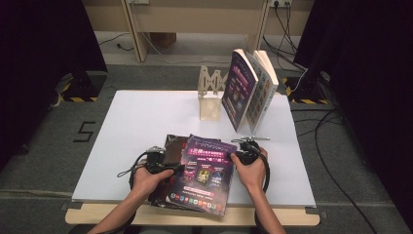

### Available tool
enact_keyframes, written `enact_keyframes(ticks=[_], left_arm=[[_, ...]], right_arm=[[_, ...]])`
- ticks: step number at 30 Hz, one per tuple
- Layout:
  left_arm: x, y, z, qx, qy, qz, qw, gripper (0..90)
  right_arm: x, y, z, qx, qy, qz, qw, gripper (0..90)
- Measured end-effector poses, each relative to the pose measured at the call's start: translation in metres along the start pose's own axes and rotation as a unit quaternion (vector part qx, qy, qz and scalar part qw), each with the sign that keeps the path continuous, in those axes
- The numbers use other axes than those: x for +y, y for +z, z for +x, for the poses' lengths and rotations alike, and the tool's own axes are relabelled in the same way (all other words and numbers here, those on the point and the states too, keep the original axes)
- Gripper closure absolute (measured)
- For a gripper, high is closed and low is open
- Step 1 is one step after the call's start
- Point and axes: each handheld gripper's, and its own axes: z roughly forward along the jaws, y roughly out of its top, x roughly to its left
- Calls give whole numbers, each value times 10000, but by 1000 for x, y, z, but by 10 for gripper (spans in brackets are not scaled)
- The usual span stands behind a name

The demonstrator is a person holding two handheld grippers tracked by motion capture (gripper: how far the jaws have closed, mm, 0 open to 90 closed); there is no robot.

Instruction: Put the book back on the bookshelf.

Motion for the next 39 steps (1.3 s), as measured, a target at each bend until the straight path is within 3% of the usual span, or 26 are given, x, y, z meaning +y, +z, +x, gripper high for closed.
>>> enact_keyframes(ticks=[7,18,24,29,39], left_arm=[[0,0,0,6,-29,-3,10000,598],[0,-3,1,249,91,-29,9996,612],[1,-4,3,353,129,-42,9993,656],[3,-3,6,384,32,-43,9992,709],[6,-3,7,542,40,-64,9985,744]], right_arm=[[-2,1,3,-132,25,-79,9999,560],[-7,5,17,-115,88,-127,9998,570],[-8,6,25,-139,131,-97,9998,572],[-9,6,26,-161,192,-165,9995,573],[-12,8,29,-210,328,-281,9988,587]])
